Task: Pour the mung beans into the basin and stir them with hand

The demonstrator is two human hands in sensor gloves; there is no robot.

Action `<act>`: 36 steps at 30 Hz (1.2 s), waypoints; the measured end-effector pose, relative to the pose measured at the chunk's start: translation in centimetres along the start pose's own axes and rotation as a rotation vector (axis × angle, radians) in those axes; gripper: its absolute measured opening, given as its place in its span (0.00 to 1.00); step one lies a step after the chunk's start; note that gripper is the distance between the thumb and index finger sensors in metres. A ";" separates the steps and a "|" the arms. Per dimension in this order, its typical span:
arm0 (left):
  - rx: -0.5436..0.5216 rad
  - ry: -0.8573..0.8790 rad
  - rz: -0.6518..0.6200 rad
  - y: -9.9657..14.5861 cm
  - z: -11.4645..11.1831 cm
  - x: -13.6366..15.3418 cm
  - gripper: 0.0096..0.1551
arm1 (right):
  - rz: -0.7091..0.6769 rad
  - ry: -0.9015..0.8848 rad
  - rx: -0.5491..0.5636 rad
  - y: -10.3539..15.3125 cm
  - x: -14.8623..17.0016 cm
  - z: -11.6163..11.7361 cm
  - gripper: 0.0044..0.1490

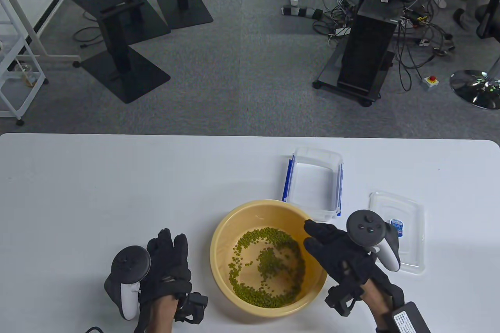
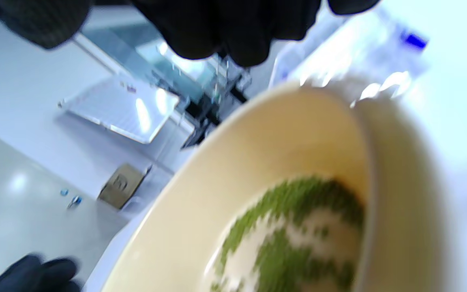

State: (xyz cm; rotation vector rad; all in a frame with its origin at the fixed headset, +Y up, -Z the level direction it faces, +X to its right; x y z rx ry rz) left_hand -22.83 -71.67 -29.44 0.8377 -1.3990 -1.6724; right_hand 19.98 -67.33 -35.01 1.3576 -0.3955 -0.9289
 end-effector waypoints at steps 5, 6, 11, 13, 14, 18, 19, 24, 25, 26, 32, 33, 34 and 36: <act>-0.020 -0.249 -0.224 -0.3 0.5 -2.3 0.43 | 0.003 0.209 0.266 2.1 2.3 -3.6 0.51; -0.012 -0.277 -0.260 -0.3 0.4 -2.5 0.43 | 0.001 0.232 0.306 2.4 2.8 -4.1 0.51; -0.007 -0.444 -0.387 -0.3 0.0 -3.1 0.41 | 0.050 0.389 0.358 3.7 5.7 -5.7 0.51; 0.015 -0.491 -0.384 -0.3 -0.3 -2.7 0.43 | 0.089 0.432 0.316 3.7 6.6 -5.7 0.53; 0.041 -0.498 -0.378 -0.4 -0.5 -2.4 0.44 | 0.103 0.445 0.297 3.7 7.0 -5.7 0.53; 0.097 -0.495 -0.352 -0.7 -0.9 -1.6 0.46 | 0.137 0.484 0.211 3.4 8.1 -5.1 0.58; 0.112 -0.496 -0.342 -0.7 -1.0 -1.4 0.46 | 0.146 0.480 0.195 3.4 8.4 -4.9 0.59; 0.152 -0.504 -0.324 -0.8 -1.4 -1.0 0.47 | 0.184 0.436 0.154 3.3 9.1 -4.2 0.59; 0.154 -0.503 -0.323 -0.8 -1.5 -1.0 0.47 | 0.188 0.437 0.148 3.3 9.2 -4.1 0.59; 0.157 -0.503 -0.322 -0.8 -1.5 -0.9 0.47 | 0.194 0.439 0.131 3.2 9.2 -3.9 0.59; 0.172 -0.495 -0.310 -0.9 -1.6 -0.8 0.48 | 0.223 0.428 0.089 3.1 9.7 -3.2 0.59; 0.176 -0.495 -0.307 -0.9 -1.7 -0.7 0.48 | 0.228 0.427 0.081 3.1 9.8 -3.1 0.59; 0.178 -0.493 -0.304 -0.9 -1.7 -0.7 0.48 | 0.235 0.425 0.074 3.1 9.9 -3.0 0.59; 0.180 -0.492 -0.302 -0.8 -1.7 -0.7 0.49 | 0.245 0.420 0.060 3.1 10.1 -2.9 0.59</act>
Point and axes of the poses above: the tracker on the back of each hand, its own x axis roughly to the little-finger side, its own y axis roughly from the fingertips to the wrist, z = x × y, the point moved 4 cm from there along -y, roughly from the wrist to the fingertips, and after that the axes turned 10 degrees about -z, right-handed, at the moved point
